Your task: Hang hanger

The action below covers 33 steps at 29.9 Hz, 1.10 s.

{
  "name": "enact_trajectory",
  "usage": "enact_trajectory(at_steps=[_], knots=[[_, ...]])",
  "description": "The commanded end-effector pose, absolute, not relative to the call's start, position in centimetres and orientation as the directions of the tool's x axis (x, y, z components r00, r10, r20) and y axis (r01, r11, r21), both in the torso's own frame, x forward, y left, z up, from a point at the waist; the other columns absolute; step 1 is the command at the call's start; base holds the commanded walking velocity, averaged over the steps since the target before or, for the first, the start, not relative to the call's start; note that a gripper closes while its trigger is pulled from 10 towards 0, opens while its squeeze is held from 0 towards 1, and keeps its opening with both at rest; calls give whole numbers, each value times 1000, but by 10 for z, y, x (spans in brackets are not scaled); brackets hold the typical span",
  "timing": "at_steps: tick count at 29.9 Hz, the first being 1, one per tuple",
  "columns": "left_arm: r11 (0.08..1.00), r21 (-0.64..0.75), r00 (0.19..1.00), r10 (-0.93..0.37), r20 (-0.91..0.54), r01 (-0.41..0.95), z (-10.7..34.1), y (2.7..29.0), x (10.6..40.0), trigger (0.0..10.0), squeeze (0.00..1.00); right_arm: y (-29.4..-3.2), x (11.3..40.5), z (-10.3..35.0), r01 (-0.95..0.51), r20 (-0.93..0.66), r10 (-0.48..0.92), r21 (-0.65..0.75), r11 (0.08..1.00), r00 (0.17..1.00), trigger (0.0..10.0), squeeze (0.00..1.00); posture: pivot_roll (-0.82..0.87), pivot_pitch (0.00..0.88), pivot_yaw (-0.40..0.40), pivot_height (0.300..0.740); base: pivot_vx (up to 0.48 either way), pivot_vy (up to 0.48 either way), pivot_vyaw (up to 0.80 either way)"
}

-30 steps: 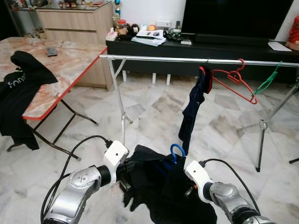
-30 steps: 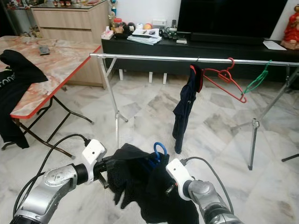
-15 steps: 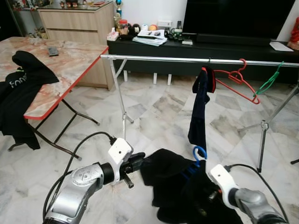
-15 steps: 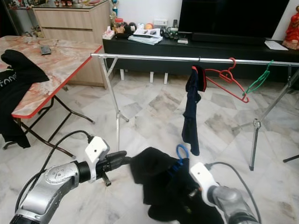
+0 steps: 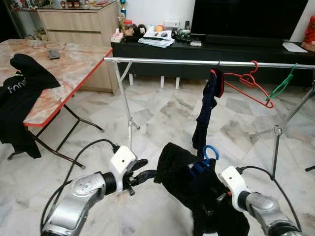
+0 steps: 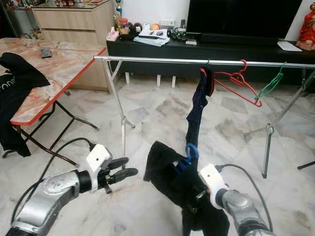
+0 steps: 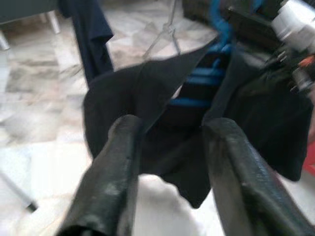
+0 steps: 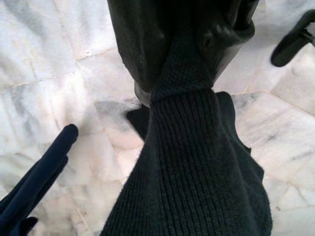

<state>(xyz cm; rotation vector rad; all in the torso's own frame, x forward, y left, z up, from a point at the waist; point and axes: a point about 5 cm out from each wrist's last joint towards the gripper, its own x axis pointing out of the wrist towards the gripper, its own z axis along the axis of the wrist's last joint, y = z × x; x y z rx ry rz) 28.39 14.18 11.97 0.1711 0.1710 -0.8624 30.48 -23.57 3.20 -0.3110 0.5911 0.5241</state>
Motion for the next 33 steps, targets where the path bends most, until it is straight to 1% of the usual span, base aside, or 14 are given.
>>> enact_trajectory(at_steps=[1,6,7,11,12,14,16,18,21,25,26,27,29,33], knots=[[649,107,652,-716,-250,753,117,152,282,10000,1000,-241,310,44,-578,-575,395,-172,798,716,0,0,136,32,-21,740,0,0,0],[632,152,640,-689,-340,760,106,170,275,10000,1000,-252,306,50,-679,-623,436,-216,702,650,0,0,133,27,-20,740,0,0,0],[628,159,638,-682,-358,761,104,173,274,10000,1000,-255,305,52,-716,-642,452,-225,661,619,0,0,132,25,-20,740,0,0,0],[606,165,617,-690,-378,778,102,175,271,10000,980,-258,301,54,-787,-684,486,-215,579,544,0,0,133,17,-23,740,0,0,0],[596,170,610,-694,-383,784,101,174,271,10000,0,-259,300,54,-805,-695,494,-212,554,522,0,0,134,12,-26,740,0,0,0],[581,175,597,-700,-390,795,101,173,270,10000,0,-259,297,56,-841,-713,514,-201,502,477,0,0,134,12,-26,740,0,0,0],[562,179,581,-708,-401,808,99,171,269,10000,0,-186,317,51,-908,-679,621,-179,378,392,0,0,137,6,-29,740,0,0,0],[537,171,555,-722,-413,826,98,169,269,10000,0,-144,324,55,-935,-652,674,-189,299,347,0,0,140,1,-32,740,0,0,0],[471,127,474,-760,-444,873,94,165,266,10000,0,-130,328,63,-950,-623,717,-190,248,311,0,0,154,1,-37,740,0,0,0],[384,81,370,-780,-505,920,86,166,261,10000,0,-128,328,71,-972,-623,746,-168,167,235,0,0,159,12,-47,740,0,0,0],[384,81,370,-780,-505,920,86,166,261,10000,0,-128,328,71,-972,-623,746,-168,167,235,0,0,159,12,-47,740,0,0,0],[371,76,355,-781,-514,925,84,166,261,10000,0,-130,327,72,-980,-629,752,-150,132,198,0,0,164,14,-53,740,0,0,0],[365,82,352,-775,-525,927,83,166,263,10000,0,-132,326,72,-984,-643,747,-144,101,170,0,0,166,15,-53,740,0,0,0],[361,85,349,-771,-533,929,83,168,264,10000,0,-136,326,74,-984,-655,737,-155,88,169,0,0,161,20,-55,740,0,0,0]])
